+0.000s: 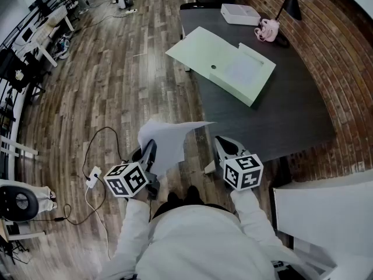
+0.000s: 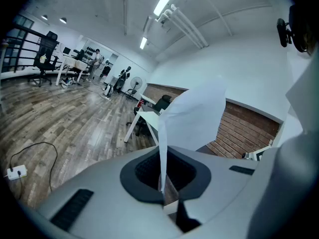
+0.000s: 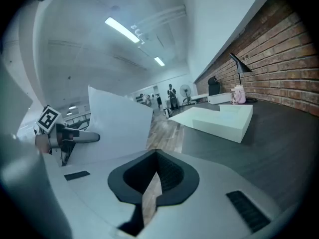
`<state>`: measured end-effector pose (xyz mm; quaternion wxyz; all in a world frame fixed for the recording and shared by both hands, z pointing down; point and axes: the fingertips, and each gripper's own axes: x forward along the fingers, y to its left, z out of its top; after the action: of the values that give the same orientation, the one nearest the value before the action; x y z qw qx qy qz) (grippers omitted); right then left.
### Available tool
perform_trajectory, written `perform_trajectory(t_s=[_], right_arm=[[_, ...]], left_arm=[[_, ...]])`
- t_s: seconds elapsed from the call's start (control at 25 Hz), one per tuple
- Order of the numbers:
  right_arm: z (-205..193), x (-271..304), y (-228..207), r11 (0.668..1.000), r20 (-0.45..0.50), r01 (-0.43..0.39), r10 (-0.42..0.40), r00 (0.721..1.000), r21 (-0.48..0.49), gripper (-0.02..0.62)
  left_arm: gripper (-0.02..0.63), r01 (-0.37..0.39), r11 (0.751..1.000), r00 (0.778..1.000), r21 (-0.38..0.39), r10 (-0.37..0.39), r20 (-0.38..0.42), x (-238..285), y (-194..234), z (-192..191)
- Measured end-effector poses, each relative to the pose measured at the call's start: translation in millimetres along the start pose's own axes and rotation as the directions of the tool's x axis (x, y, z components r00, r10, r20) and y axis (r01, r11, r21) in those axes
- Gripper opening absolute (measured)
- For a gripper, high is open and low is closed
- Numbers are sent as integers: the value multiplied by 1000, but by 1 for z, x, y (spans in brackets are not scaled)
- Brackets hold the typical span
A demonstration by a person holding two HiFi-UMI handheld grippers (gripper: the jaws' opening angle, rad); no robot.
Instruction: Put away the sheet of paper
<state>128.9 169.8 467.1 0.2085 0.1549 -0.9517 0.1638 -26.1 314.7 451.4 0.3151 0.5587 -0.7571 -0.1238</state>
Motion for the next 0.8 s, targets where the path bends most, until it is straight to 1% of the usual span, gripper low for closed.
perform_trajectory(t_s=[0.16, 0.28, 0.4, 0.52, 0.72, 0.8], right_arm=[[3, -1, 0, 1000, 16, -11, 11, 1000, -5, 26], [6, 1, 2, 999, 32, -40, 40, 999, 12, 26], [4, 4, 1, 998, 19, -59, 59, 998, 27, 26], [5, 7, 1, 997, 6, -70, 70, 998, 16, 27], [8, 15, 0, 996, -2, -87, 87, 996, 14, 28], [8, 19, 1, 996, -13, -88, 88, 996, -17, 28]], left_arm=[[17, 2, 1000, 1000, -4, -2, 8, -1, -2, 1], [17, 5, 1000, 1000, -10, -5, 11, 0, -4, 3], [17, 15, 1000, 1000, -23, -15, 21, 2, -8, 6], [17, 30, 999, 999, -43, -29, 38, 6, -15, 11], [17, 36, 999, 999, -36, -35, 29, 15, -17, 16], [17, 41, 999, 999, -29, -40, 26, 21, -18, 22]])
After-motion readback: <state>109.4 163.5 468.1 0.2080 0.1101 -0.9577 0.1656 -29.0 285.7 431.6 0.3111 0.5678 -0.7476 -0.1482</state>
